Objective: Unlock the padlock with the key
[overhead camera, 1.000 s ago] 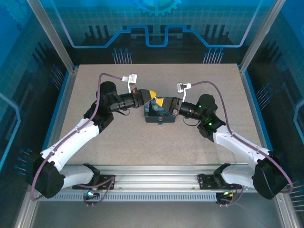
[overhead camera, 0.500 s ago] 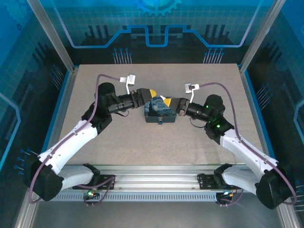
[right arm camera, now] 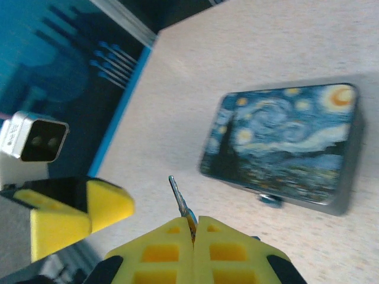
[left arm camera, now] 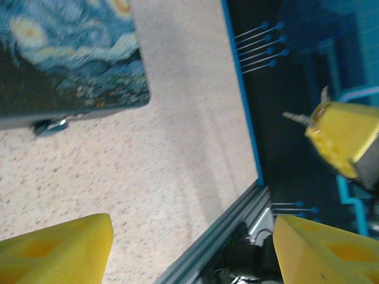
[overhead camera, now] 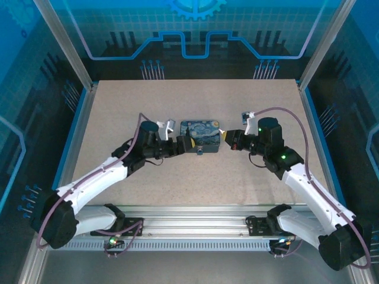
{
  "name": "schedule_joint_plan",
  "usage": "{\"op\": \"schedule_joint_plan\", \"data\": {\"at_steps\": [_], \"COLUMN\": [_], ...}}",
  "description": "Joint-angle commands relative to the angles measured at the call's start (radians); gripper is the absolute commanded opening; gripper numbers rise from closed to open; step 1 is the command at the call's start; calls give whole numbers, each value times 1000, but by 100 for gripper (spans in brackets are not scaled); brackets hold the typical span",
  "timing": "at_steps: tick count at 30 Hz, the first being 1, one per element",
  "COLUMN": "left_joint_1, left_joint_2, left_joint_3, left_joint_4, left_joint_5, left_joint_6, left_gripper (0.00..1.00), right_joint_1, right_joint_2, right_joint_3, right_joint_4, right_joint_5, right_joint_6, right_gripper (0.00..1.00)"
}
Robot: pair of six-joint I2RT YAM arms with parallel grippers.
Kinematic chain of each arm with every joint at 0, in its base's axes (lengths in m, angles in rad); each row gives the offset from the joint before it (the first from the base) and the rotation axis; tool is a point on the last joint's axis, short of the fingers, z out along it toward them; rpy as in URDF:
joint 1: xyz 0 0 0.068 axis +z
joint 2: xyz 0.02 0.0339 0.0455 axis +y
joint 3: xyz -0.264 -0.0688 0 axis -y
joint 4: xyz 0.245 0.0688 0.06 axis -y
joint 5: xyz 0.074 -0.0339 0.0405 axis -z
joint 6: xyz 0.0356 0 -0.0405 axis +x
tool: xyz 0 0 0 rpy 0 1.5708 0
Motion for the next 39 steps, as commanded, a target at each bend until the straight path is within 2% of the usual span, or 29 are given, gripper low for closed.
{"op": "schedule_joint_plan", "data": {"at_steps": [1,11,19,32,39], "left_joint_1": [-10,-16,-5,62,72], "left_joint_2": [53,222,339,394,370], "left_joint_3": [-42,-39,22,84,58], "left_joint_4": [50,206,253,241,254], "left_joint_5": [-62,-121,-173,-214,-170], "left_joint_6": [11,2,21,71,61], "left_gripper": [73,74,74,75,75], "right_joint_1": [-17,-20,-21,-24,-25], "right_joint_2": [19,47,52,67,73], "right_joint_3": [27,-33,-50,-68,-58], "right_joint_4": [-158,-142,-119,-95,-100], "right_joint_5": [126,176,178,170,179], "right_joint_6": [-113,-121,-116,-112,-119], "right_gripper": [0,0,0,0,0]}}
